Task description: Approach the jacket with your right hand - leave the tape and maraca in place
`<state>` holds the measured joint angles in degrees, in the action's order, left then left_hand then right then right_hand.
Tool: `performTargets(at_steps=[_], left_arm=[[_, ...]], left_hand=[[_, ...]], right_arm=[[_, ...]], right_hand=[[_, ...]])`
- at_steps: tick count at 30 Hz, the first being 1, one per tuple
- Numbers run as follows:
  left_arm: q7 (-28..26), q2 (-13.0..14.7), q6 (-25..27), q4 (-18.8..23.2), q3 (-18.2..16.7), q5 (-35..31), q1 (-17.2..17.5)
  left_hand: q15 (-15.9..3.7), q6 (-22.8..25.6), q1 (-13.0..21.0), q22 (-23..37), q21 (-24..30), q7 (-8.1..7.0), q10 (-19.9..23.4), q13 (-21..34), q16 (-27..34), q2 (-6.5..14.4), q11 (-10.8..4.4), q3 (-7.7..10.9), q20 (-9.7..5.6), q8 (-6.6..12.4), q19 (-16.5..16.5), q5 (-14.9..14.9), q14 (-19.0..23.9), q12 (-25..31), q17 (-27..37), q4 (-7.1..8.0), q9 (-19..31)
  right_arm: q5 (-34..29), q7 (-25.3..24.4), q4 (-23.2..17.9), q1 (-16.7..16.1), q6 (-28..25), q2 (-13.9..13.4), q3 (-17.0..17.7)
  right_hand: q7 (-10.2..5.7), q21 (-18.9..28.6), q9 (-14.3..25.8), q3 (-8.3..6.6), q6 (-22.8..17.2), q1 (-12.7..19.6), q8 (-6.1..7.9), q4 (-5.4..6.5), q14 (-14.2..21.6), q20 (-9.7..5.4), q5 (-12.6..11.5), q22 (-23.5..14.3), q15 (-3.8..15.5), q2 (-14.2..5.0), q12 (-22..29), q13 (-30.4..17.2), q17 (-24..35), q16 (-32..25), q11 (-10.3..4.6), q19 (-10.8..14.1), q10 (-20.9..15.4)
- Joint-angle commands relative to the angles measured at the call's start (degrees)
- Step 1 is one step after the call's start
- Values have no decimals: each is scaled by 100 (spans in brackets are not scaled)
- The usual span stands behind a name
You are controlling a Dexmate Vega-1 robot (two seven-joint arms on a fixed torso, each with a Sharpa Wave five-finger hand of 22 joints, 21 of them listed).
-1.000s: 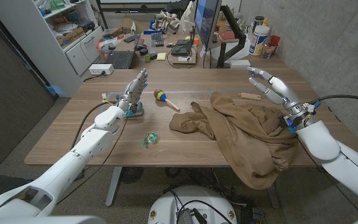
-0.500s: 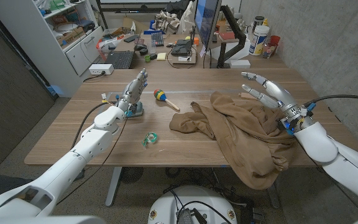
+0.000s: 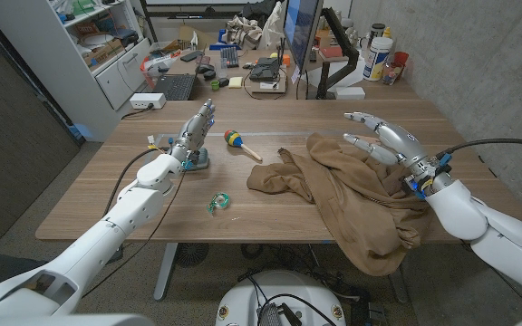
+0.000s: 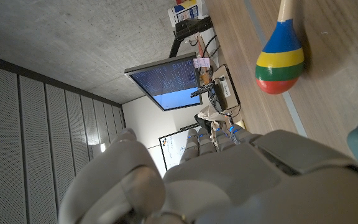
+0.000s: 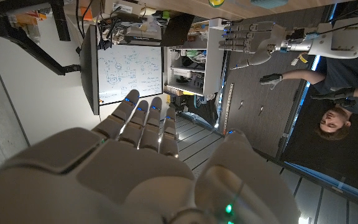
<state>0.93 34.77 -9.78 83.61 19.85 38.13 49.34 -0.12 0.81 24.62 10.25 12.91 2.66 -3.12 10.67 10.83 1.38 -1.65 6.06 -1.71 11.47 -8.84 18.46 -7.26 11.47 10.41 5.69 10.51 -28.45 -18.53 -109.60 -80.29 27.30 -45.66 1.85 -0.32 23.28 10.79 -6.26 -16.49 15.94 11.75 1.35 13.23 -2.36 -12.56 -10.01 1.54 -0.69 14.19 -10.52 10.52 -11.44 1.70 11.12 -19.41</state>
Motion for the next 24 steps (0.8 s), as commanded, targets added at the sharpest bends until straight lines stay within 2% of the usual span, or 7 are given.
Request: performTargets(at_steps=[1, 2, 9, 24], left_arm=[[-13, 8, 45, 26, 36, -22, 19], [-12, 1, 44, 10, 51, -37, 11], [0, -25, 43, -43, 82, -58, -24], [-69, -7, 121, -2, 137, -164, -83]], left_hand=[[6, -21, 20, 22, -3, 5, -41, 18, -17, 48, 5, -40, -235, -15, -54, 36, -26, 6, 17, 17, 21], [6, -18, 20, 23, -3, 12, -35, 18, -16, 48, 2, -41, -232, -13, -52, 36, -23, 9, 17, 17, 21], [-1, -10, 21, 23, -10, 9, -46, 18, -14, 53, 6, -49, -226, -11, -56, 36, -20, 5, 18, 18, 21], [20, 27, 26, 25, -25, 35, -43, 18, -16, 66, 23, -64, -216, 2, -65, 34, -32, 7, 18, 17, 21]], right_arm=[[-615, -413, -95, -84, -322, -159, -105], [-786, -495, -127, -118, -408, -177, -99], [-958, -632, -226, -206, -713, -292, -154], [-1053, -833, -77, -78, -1092, -623, -516]], right_hand=[[6, -42, 10, 15, -57, -9, 11, -13, 6, -39, -54, -9, 22, 10, -8, -27, 8, 4, 6, 44, -61], [0, -46, 10, 15, -67, -9, 14, -13, 6, -44, -56, -9, 24, 8, -8, -27, 8, 5, 8, 42, -63], [-21, -64, 10, 12, -104, -5, 23, -14, 1, -53, -66, -10, 38, -7, -14, -28, 8, 11, 13, 46, -63], [-29, -100, 11, -36, -124, 58, 19, -35, 17, -54, -92, -12, 47, -96, -22, -27, 5, 15, -15, 59, -73]])
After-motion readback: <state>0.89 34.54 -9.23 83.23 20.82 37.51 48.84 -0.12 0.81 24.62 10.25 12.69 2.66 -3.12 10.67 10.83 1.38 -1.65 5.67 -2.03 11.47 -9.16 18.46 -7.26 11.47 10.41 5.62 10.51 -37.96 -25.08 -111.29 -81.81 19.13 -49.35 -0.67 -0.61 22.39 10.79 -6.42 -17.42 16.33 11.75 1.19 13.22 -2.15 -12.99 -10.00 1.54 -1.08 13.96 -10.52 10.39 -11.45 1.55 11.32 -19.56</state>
